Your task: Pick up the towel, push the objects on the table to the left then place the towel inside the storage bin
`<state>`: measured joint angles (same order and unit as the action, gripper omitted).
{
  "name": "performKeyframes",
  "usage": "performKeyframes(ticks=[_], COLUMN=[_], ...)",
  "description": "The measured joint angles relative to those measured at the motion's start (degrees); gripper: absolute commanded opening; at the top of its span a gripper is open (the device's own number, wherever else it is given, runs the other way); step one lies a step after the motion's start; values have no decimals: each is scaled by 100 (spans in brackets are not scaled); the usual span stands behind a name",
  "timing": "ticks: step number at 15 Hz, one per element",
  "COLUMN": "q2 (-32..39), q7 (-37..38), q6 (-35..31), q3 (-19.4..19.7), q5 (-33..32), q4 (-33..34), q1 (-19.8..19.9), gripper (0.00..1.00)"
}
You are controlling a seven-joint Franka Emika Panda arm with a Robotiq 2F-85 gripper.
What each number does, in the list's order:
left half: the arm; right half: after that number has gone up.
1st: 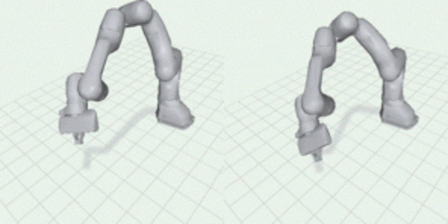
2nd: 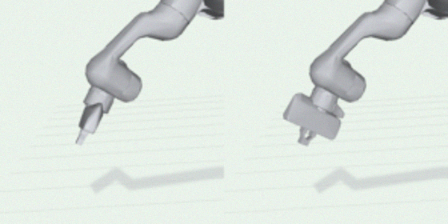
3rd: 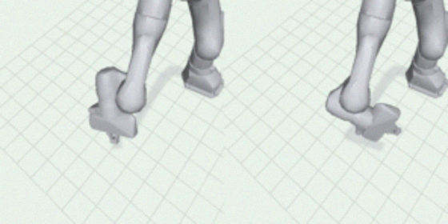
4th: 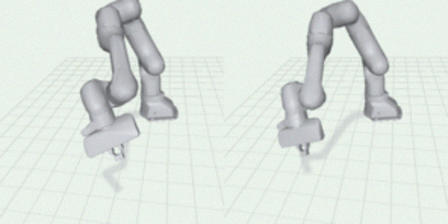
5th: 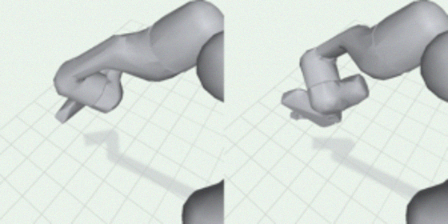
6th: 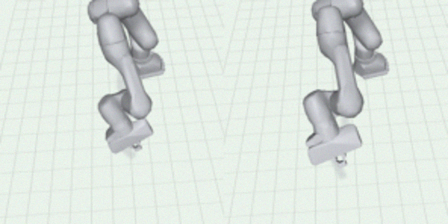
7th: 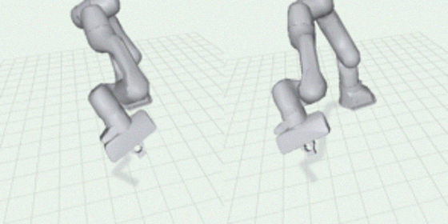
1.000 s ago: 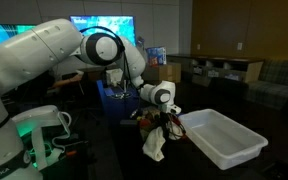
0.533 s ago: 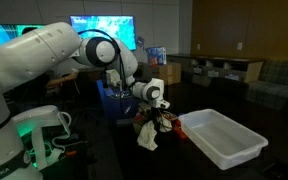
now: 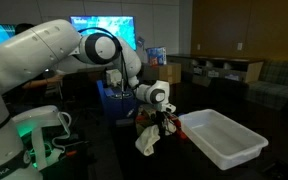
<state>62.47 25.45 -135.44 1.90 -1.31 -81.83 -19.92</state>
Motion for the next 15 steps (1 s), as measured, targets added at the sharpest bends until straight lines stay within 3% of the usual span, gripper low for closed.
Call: performKeyframes(ticks=[8,15], q2=[-563,-517], q7=[-565,-655], q6=[-324,-321], q3=[369,651], q5=[-29,-97], q4=[-1235,-1207], q1=[897,1281], gripper=[10,10])
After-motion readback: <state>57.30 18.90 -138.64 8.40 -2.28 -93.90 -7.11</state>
